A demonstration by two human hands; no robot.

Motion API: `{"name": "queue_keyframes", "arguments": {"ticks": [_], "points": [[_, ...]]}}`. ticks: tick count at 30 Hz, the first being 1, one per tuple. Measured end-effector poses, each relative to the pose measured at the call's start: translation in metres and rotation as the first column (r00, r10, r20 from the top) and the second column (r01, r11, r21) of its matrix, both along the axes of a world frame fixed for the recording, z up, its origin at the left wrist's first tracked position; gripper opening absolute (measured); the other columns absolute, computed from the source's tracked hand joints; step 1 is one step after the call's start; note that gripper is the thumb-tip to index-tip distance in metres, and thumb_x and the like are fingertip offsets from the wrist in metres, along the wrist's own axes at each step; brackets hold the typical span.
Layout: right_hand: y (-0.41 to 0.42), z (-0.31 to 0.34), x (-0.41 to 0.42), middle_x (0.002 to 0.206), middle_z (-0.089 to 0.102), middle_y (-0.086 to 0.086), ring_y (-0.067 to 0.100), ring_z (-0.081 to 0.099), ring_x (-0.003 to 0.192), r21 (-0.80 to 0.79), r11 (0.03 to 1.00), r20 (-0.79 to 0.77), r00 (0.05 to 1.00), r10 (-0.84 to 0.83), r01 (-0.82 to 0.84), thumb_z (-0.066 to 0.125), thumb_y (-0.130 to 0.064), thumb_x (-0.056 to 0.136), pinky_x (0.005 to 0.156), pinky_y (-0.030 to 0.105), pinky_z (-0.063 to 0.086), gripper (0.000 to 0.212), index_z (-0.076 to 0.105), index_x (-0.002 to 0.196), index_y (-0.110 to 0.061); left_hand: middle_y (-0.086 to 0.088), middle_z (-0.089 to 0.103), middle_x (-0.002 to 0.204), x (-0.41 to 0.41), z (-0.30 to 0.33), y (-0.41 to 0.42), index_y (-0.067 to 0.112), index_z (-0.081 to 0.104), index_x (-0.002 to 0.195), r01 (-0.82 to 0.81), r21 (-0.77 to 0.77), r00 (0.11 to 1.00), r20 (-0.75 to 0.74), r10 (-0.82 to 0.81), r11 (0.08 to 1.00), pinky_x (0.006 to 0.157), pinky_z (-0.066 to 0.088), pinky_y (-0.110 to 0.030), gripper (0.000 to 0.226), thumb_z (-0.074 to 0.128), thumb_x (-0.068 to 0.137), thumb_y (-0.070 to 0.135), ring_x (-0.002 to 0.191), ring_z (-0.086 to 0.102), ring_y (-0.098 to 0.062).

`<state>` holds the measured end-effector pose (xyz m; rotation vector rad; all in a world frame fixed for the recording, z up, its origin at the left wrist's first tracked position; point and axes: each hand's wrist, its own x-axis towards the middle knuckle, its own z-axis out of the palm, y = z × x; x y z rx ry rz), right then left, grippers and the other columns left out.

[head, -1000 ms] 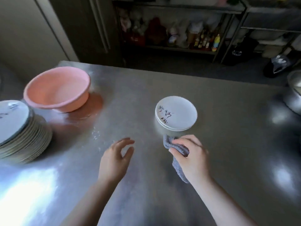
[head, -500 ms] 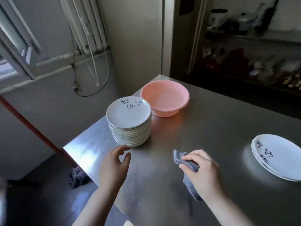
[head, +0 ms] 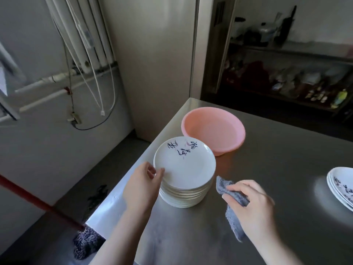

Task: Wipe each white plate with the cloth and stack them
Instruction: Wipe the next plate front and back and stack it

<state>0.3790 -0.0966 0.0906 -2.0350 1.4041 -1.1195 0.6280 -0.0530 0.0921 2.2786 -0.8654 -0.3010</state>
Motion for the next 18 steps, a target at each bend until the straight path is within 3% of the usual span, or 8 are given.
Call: {"name": "queue_keyframes", "arguments": {"ticks": [5,11,15,18], "points": [[-0.001,0.006,0.004,0.084,0.062,-0.011,0.009,0.061,0.074,-0.008,1.0,0.003,1.0,-0.029,0.029,0.085,0.0,0.063,0.067,0.009,0.043,0.023,0.073,0.074,-0.016,0.007,0.059,0.068,0.001,-0.003,-0.007,0.023,0.05,0.071,-0.001,0.009,0.999,-0.051,0.001,1.0,0.052,0.034,-0.028,0.032,0.065,0.082,0.049,0.064,0.055,-0.011],[-0.004,0.012,0.005,0.084,0.065,-0.003,0.011,0.059,0.071,0.0,0.997,0.008,0.997,-0.075,0.075,0.084,0.002,0.065,0.066,0.004,0.039,0.02,0.073,0.074,-0.013,0.002,0.057,0.065,0.005,0.002,-0.013,0.016,0.052,0.07,0.006,-0.044,0.976,-0.218,-0.015,0.999,0.054,0.037,-0.03,0.027,0.065,0.085,0.035,0.062,0.052,-0.017],[-0.007,0.017,0.005,0.084,0.065,-0.005,0.012,0.063,0.073,-0.008,0.996,0.01,0.996,-0.094,0.094,0.084,0.0,0.065,0.066,0.005,0.04,0.02,0.074,0.074,-0.014,-0.005,0.058,0.065,0.004,0.017,-0.017,0.011,0.049,0.073,0.026,-0.138,0.969,-0.239,-0.059,0.99,0.054,0.038,-0.032,0.023,0.063,0.085,0.024,0.059,0.052,-0.02],[-0.01,0.02,0.002,0.085,0.064,-0.005,0.012,0.063,0.072,-0.014,0.994,0.016,0.994,-0.107,0.108,0.084,-0.001,0.066,0.067,0.004,0.04,0.019,0.074,0.075,-0.014,-0.012,0.065,0.069,0.0,0.029,-0.02,0.011,0.042,0.073,0.002,-0.274,0.922,-0.371,-0.107,0.962,0.054,0.049,-0.035,0.021,0.059,0.086,0.012,0.051,0.063,-0.015]]}}
